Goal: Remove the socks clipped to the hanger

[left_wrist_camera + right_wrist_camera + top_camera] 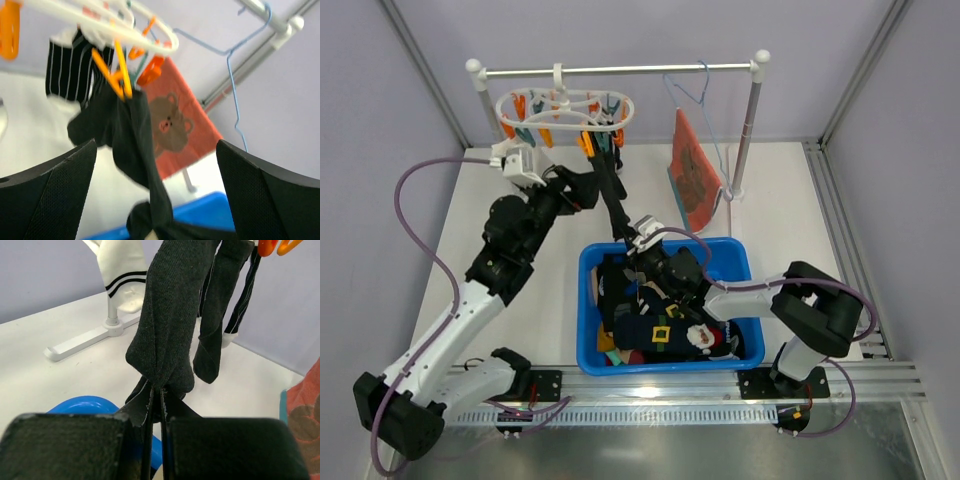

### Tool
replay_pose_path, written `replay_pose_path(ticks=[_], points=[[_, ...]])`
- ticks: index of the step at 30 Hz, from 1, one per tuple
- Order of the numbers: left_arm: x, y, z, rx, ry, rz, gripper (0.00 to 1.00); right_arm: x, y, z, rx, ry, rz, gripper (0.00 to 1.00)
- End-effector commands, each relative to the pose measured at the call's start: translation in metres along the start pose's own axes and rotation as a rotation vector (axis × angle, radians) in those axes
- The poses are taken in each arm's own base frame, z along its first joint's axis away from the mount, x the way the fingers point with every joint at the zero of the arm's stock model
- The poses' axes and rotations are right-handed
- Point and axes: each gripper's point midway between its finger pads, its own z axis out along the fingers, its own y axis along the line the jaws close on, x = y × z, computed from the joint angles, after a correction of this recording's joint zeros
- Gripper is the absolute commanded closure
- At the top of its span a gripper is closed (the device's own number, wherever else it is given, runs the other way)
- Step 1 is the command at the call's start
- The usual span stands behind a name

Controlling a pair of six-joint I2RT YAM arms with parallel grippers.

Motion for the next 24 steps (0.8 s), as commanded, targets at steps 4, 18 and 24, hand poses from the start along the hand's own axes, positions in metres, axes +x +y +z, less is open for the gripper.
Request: replay_pose_path(ticks=[4, 18, 24], points=[[-0.038, -0.001, 0.046, -0.012, 0.023, 0.023, 0.00, -0.036, 0.010, -0.008, -0.033, -0.090, 0.014, 0.96], [-0.021, 0.029, 0.091, -0.058, 0.085, -0.034, 0.13, -0.041, 0.026, -0.017, -0.076, -0.070, -0.014, 0.96], [-0.032, 0.031, 0.100, -0.048, 0.044, -0.064, 0.14, -0.032, 0.031, -0.014, -0.084, -0.048, -0.030, 0.96]])
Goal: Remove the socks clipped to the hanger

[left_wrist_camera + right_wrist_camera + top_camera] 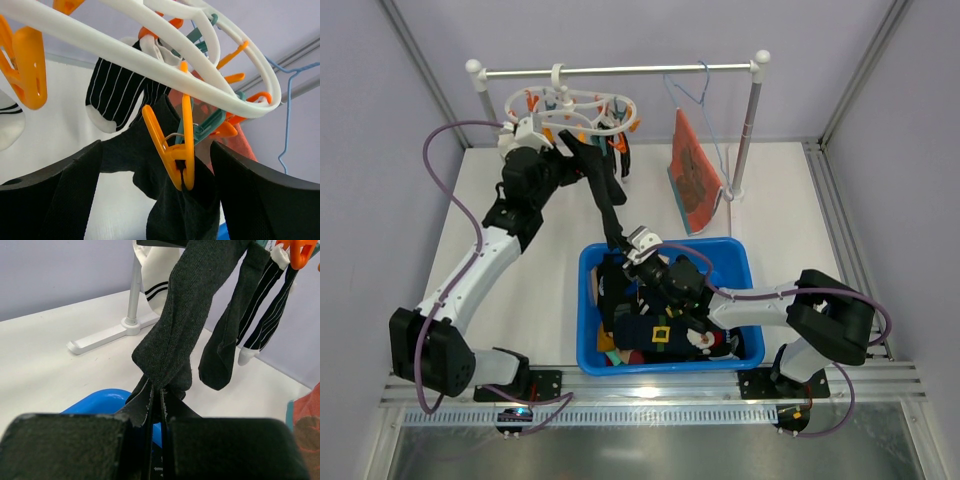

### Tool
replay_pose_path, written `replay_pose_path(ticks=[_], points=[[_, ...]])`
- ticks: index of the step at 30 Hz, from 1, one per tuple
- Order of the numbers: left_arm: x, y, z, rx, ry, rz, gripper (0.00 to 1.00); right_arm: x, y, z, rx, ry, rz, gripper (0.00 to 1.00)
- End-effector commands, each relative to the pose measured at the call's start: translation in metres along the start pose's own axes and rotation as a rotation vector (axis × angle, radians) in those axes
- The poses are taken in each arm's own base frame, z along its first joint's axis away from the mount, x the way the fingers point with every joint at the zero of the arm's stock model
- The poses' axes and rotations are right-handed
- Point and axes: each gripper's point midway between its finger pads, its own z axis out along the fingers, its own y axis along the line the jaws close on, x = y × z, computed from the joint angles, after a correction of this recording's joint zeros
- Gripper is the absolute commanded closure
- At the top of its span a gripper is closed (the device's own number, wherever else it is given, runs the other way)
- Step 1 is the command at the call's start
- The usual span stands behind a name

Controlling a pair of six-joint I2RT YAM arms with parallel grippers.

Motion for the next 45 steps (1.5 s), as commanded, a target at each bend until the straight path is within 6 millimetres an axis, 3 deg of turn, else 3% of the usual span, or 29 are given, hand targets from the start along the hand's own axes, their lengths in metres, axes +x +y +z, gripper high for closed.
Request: replay_pose_path(ticks=[1, 7, 12, 20, 25, 27, 32, 33, 35, 36, 37, 39, 40, 42, 45], points=[[-0.033, -0.021, 0.003, 0.075, -0.081, -0.032, 0.15, -0.014, 0.004, 0.004, -0.006, -0.044, 0.005, 0.96], [-0.039, -0.016, 0.014, 0.104, -0.085, -0.096, 0.18, -0.012, 0.008, 0.004, -0.014, -0.036, -0.003, 0.96], [-0.042, -0.018, 0.020, 0.123, -0.089, -0.125, 0.27, -0.009, 0.009, 0.004, -0.013, -0.025, -0.014, 0.96], [-0.054, -0.025, 0.017, 0.137, -0.126, -0.135, 0.70, -0.003, 0.011, 0.004, -0.019, -0.009, -0.027, 0.96], [-0.059, -0.027, 0.019, 0.134, -0.125, -0.111, 0.83, 0.001, 0.015, 0.003, -0.022, -0.002, -0.029, 0.96], [-0.059, -0.027, 0.020, 0.131, -0.120, -0.105, 1.00, 0.001, 0.015, 0.002, -0.020, 0.001, -0.030, 0.96], [-0.054, -0.025, 0.020, 0.132, -0.102, -0.083, 1.00, -0.001, 0.014, -0.012, -0.003, 0.000, -0.033, 0.96], [-0.053, -0.025, 0.019, 0.132, -0.099, -0.078, 1.00, -0.013, 0.008, -0.016, 0.020, -0.020, -0.029, 0.96], [-0.049, -0.022, 0.018, 0.123, -0.085, -0.062, 0.94, -0.017, 0.006, -0.028, 0.038, -0.016, -0.040, 0.96], [-0.047, -0.020, 0.017, 0.119, -0.082, -0.050, 0.84, -0.022, 0.005, -0.033, 0.044, -0.020, -0.042, 0.96], [-0.046, -0.019, 0.016, 0.117, -0.081, -0.037, 0.54, -0.038, 0.001, -0.041, 0.054, -0.039, -0.032, 0.96], [-0.038, -0.011, 0.015, 0.093, -0.070, -0.023, 0.38, -0.044, -0.004, -0.053, 0.071, -0.035, -0.030, 0.96], [-0.038, -0.007, 0.013, 0.074, -0.076, -0.017, 0.23, -0.059, -0.014, -0.062, 0.099, -0.045, -0.005, 0.96], [-0.027, 0.006, 0.009, 0.037, -0.064, -0.001, 0.11, -0.063, -0.025, -0.075, 0.120, -0.035, 0.039, 0.96], [-0.025, 0.012, -0.003, 0.014, -0.079, 0.017, 0.03, -0.064, -0.050, -0.097, 0.197, 0.015, 0.070, 0.96]])
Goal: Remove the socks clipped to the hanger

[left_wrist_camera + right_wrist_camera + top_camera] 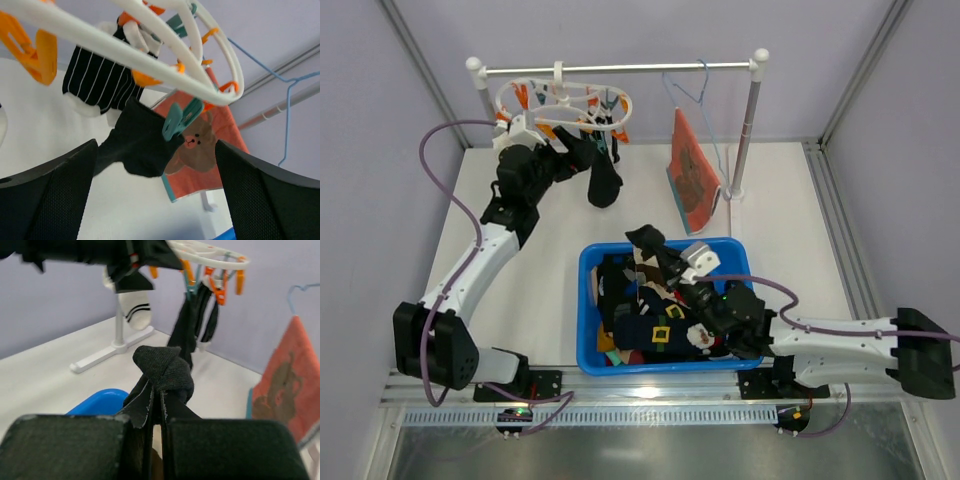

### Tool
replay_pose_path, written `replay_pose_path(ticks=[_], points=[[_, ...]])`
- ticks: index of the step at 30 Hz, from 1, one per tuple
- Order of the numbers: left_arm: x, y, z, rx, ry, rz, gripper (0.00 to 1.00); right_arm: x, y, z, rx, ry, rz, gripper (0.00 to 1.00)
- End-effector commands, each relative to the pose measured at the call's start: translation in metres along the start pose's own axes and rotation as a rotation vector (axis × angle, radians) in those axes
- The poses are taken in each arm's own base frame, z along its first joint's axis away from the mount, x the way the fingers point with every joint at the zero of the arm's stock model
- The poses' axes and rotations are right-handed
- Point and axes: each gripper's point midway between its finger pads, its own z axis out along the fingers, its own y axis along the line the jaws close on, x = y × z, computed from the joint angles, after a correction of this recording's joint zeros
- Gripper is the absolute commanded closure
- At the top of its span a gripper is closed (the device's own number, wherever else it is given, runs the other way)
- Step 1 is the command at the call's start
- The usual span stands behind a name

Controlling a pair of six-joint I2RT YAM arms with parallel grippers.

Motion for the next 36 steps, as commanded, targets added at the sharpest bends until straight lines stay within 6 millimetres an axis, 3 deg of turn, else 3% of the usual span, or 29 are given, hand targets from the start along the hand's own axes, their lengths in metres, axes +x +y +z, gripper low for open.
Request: replay_pose_path(ticks=[1, 2, 4, 5, 8, 9, 10, 15, 19, 21, 22, 23, 24, 32, 36], points=[[-0.001, 0.007, -0.019, -0.026, -0.033, 0.050, 0.02, 0.019, -0.042, -0.025, 0.182, 0.131, 0.018, 0.96], [-0.003, 0.007, -0.026, -0.029, -0.050, 0.052, 0.01, 0.013, -0.053, -0.032, 0.222, 0.128, 0.041, 0.96], [0.007, 0.015, -0.035, -0.050, -0.042, 0.065, 0.00, 0.031, -0.067, -0.049, 0.291, 0.195, 0.045, 0.96], [0.002, 0.015, -0.043, -0.058, -0.068, 0.072, 0.00, 0.030, -0.073, -0.055, 0.306, 0.195, 0.075, 0.96], [0.013, 0.025, -0.056, -0.088, -0.060, 0.095, 0.00, 0.054, -0.077, -0.074, 0.331, 0.252, 0.138, 0.96], [0.009, 0.023, -0.064, -0.091, -0.081, 0.099, 0.01, 0.054, -0.078, -0.079, 0.335, 0.248, 0.178, 0.96], [0.010, 0.025, -0.069, -0.096, -0.084, 0.110, 0.00, 0.068, -0.079, -0.086, 0.337, 0.288, 0.160, 0.96], [0.021, 0.043, -0.091, -0.159, -0.067, 0.149, 0.00, 0.090, -0.075, -0.095, 0.356, 0.364, 0.203, 0.95], [0.016, 0.040, -0.103, -0.155, -0.080, 0.153, 0.00, 0.102, -0.073, -0.096, 0.400, 0.439, 0.180, 0.89], [0.016, 0.038, -0.105, -0.155, -0.077, 0.136, 0.00, 0.106, -0.073, -0.097, 0.404, 0.471, 0.167, 0.78], [0.014, 0.036, -0.106, -0.153, -0.080, 0.132, 0.00, 0.110, -0.072, -0.101, 0.400, 0.498, 0.153, 0.46], [0.013, 0.034, -0.108, -0.148, -0.081, 0.124, 0.00, 0.107, -0.072, -0.099, 0.399, 0.503, 0.159, 0.32], [0.014, 0.034, -0.110, -0.150, -0.074, 0.123, 0.00, 0.109, -0.073, -0.103, 0.401, 0.523, 0.145, 0.01], [0.011, 0.027, -0.116, -0.119, -0.092, 0.116, 0.00, 0.079, -0.074, -0.103, 0.319, 0.447, 0.189, 0.00], [0.011, 0.021, -0.115, -0.081, -0.094, 0.116, 0.00, 0.052, -0.066, -0.089, 0.213, 0.323, 0.167, 0.00]])
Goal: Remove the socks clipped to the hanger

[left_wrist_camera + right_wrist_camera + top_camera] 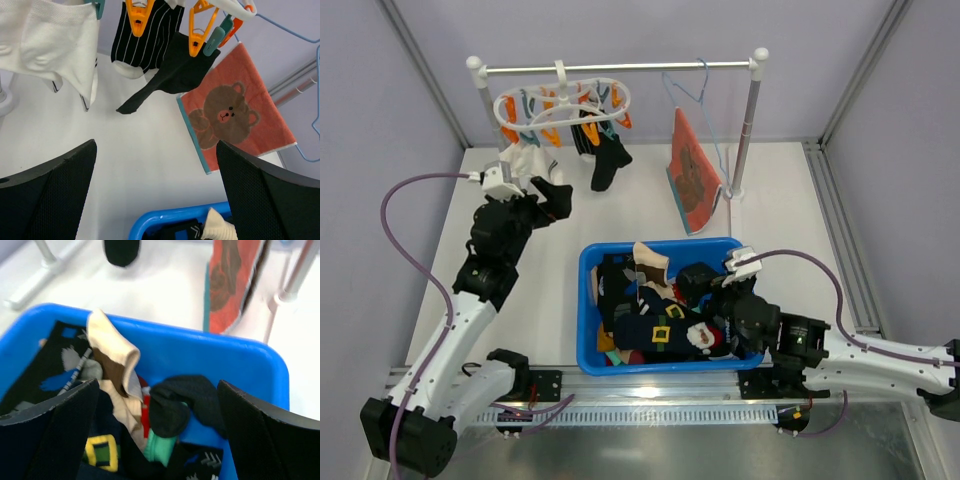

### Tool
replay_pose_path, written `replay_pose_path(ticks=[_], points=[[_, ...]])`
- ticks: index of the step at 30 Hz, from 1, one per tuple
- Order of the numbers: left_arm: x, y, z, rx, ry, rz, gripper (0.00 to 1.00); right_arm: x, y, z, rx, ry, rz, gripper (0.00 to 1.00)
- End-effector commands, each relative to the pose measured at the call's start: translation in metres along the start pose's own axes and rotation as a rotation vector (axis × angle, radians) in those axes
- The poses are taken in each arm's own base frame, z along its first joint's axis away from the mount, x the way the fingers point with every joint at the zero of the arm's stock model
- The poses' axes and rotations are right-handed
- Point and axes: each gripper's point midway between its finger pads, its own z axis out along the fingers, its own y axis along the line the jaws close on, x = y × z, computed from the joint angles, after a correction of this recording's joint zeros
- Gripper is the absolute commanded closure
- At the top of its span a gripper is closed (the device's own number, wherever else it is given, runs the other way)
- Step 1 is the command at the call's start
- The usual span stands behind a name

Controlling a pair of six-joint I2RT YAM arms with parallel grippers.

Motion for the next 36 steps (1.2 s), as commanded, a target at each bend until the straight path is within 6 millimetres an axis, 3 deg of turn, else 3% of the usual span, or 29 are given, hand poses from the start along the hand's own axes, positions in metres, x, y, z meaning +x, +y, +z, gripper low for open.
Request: replay_pose_path(ticks=[1, 6, 10, 11, 13, 14, 16, 23, 31, 32, 34, 36], points=[[-0.005, -0.017, -0.002, 0.085, -0.013, -0.010, 0.00, -0.042, 0.026, 0.002, -0.130, -0.160, -0.011, 0.00], [0.004, -0.025, 0.003, 0.119, 0.046, -0.018, 0.00, -0.068, 0.052, 0.025, -0.254, -0.225, -0.023, 0.00], [0.007, -0.023, 0.005, 0.113, 0.058, -0.015, 0.00, -0.092, 0.073, 0.057, -0.404, -0.277, 0.014, 0.00], [0.006, -0.023, 0.003, 0.117, 0.054, -0.012, 0.00, -0.087, 0.067, 0.076, -0.378, -0.256, 0.005, 0.00], [0.005, -0.024, 0.001, 0.122, 0.051, -0.005, 0.00, -0.107, 0.075, 0.090, -0.407, -0.302, 0.007, 0.00], [0.003, -0.024, -0.001, 0.125, 0.046, -0.002, 0.01, -0.096, 0.079, 0.106, -0.426, -0.272, -0.010, 0.00], [0.004, -0.025, -0.003, 0.126, 0.053, 0.006, 0.00, -0.120, 0.086, 0.118, -0.449, -0.331, -0.003, 0.00], [-0.001, -0.026, -0.009, 0.134, 0.035, 0.015, 0.00, -0.140, 0.105, 0.175, -0.506, -0.350, -0.027, 0.00], [0.005, -0.022, -0.011, 0.126, 0.051, 0.018, 0.00, -0.117, 0.123, 0.243, -0.506, -0.259, -0.045, 0.00], [0.005, -0.022, -0.011, 0.126, 0.051, 0.018, 0.00, -0.103, 0.124, 0.255, -0.494, -0.231, -0.049, 0.00], [0.005, -0.023, -0.010, 0.130, 0.055, 0.018, 0.00, -0.100, 0.123, 0.269, -0.465, -0.229, -0.055, 0.00], [0.006, -0.023, -0.011, 0.134, 0.057, 0.018, 0.01, -0.080, 0.124, 0.285, -0.455, -0.186, -0.071, 0.00]])
